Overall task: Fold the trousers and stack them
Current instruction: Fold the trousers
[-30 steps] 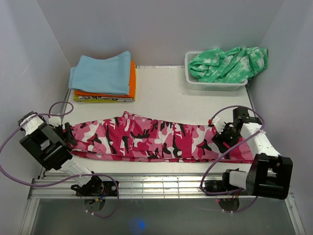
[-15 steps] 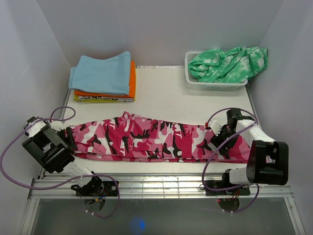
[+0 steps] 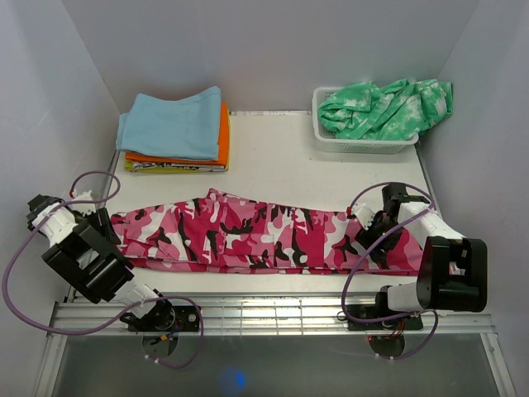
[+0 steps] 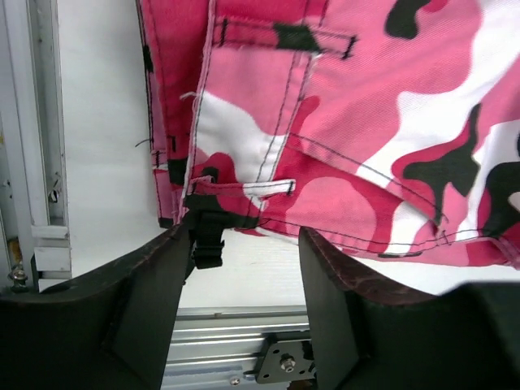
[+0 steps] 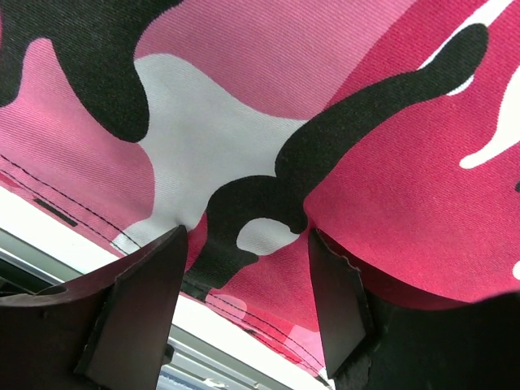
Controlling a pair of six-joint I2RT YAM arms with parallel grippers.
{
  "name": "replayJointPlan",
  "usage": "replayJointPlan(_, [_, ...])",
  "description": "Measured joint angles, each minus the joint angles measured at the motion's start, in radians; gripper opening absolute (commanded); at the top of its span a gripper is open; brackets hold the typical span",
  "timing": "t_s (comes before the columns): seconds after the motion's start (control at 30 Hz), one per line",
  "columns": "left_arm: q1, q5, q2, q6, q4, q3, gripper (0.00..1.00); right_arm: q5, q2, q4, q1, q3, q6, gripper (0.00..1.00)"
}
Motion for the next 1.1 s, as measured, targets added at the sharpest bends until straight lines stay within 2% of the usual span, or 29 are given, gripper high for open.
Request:
replayJointPlan(0.27, [0.032,0.042,0.025,0.025,-0.023,0.010,0.57,0.003,0.005,-0.002,0.006,0.002,0.007,0.66])
replayJointPlan(0.47, [0.042,0.016,0.029,0.024,0.024,-0.012,0.59,0.003,0.009,-0.005,0.007,0.011,0.008,0.66])
replayJointPlan(0.83, [0.042,-0.003,0.034,0.013,0.084,-0.104,0.57,0.006,0.009,-0.007,0.018,0.014,0.016,0.65])
replayJointPlan(0.87, [0.042,-0.002,0.037,0.009,0.089,-0.105,0.58,0.006,0.010,-0.008,0.018,0.015,0.018,0.66])
replayJointPlan(0.9, [0.042,-0.002,0.041,0.006,0.095,-0.106,0.65,0.006,0.010,-0.008,0.018,0.016,0.020,0.65])
replayJointPlan(0.97, [0.042,-0.002,0.042,0.000,0.109,-0.114,0.70,0.006,0.011,-0.008,0.018,0.020,0.025,0.65])
replayJointPlan(1.1, [0.043,-0.007,0.042,-0.004,0.121,-0.120,0.72,0.006,0.011,-0.009,0.018,0.022,0.029,0.65])
